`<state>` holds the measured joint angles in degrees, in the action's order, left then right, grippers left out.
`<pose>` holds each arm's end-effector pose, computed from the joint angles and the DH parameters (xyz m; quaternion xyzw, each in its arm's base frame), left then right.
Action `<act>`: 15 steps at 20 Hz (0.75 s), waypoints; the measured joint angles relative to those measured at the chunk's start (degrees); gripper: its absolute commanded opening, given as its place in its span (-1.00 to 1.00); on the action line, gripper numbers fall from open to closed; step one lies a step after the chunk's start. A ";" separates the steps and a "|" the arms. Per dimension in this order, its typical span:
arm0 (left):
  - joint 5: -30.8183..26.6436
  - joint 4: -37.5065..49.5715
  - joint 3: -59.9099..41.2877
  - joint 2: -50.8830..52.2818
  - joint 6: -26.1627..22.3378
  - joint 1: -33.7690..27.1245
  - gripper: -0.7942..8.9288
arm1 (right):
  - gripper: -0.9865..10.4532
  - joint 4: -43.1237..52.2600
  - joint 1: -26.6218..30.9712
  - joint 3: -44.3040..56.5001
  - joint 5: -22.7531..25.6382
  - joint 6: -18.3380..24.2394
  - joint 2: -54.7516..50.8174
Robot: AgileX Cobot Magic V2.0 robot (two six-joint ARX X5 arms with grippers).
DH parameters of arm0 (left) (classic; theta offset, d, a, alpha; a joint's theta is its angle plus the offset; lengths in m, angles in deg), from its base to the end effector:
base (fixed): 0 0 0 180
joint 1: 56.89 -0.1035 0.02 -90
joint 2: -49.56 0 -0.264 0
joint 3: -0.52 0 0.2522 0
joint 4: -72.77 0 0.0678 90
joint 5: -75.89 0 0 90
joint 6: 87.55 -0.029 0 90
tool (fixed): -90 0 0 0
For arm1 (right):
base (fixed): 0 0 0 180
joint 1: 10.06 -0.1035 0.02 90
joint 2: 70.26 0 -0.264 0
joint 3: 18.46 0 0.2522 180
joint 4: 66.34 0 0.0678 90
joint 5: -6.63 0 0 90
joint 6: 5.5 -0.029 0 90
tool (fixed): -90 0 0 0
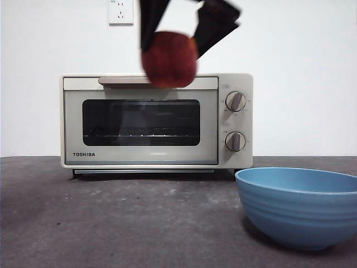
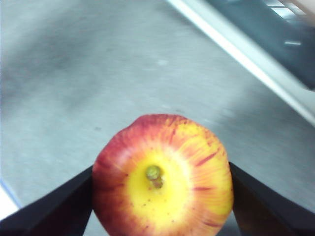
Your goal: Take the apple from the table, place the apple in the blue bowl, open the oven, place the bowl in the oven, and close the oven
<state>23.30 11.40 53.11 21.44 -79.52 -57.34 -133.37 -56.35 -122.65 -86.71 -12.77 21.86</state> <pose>0.0895 -0.0169 0.2779 -0.1654 0.3197 -0.2790 0.8903 0.2282 0.2411 0.3408 -0.1175 0.4521 0.3444 0.8143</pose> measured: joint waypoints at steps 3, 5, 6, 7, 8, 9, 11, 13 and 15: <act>0.00 -0.02 0.00 0.00 0.00 0.00 -0.82 | -0.30 1.79 0.28 9.25 1.86 0.00 -7.54; 0.00 0.00 0.00 0.00 0.00 0.00 -0.82 | -0.30 4.42 0.66 17.86 2.08 -0.04 -12.46; 0.00 -0.02 0.00 0.00 0.00 0.02 -0.82 | -0.30 6.12 1.01 22.23 2.58 -0.28 -15.02; 0.00 0.00 0.00 0.00 0.00 0.02 -0.82 | -0.30 7.43 1.29 25.42 3.32 -0.61 -17.16; 0.00 -0.02 0.00 0.00 0.00 0.02 -0.82 | -0.29 8.74 1.84 28.98 3.74 -1.14 -19.82; 0.00 0.00 0.00 0.00 0.00 0.04 -0.82 | -0.28 9.86 2.49 31.58 4.00 -1.62 -21.88; 0.00 0.02 0.00 0.00 0.00 0.07 -0.82 | -0.28 12.92 3.98 37.18 4.11 -2.49 -25.24; 0.00 0.07 0.00 0.00 0.00 0.11 -0.82 | -0.28 16.81 5.27 42.60 4.09 -3.69 -26.47; 0.00 0.17 0.00 0.00 0.00 0.11 -0.82 | -0.28 20.63 5.51 47.36 2.99 -5.01 -26.47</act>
<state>23.30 11.57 53.11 21.44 -79.52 -57.23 -112.74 -50.84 -75.29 -83.71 -17.77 -4.61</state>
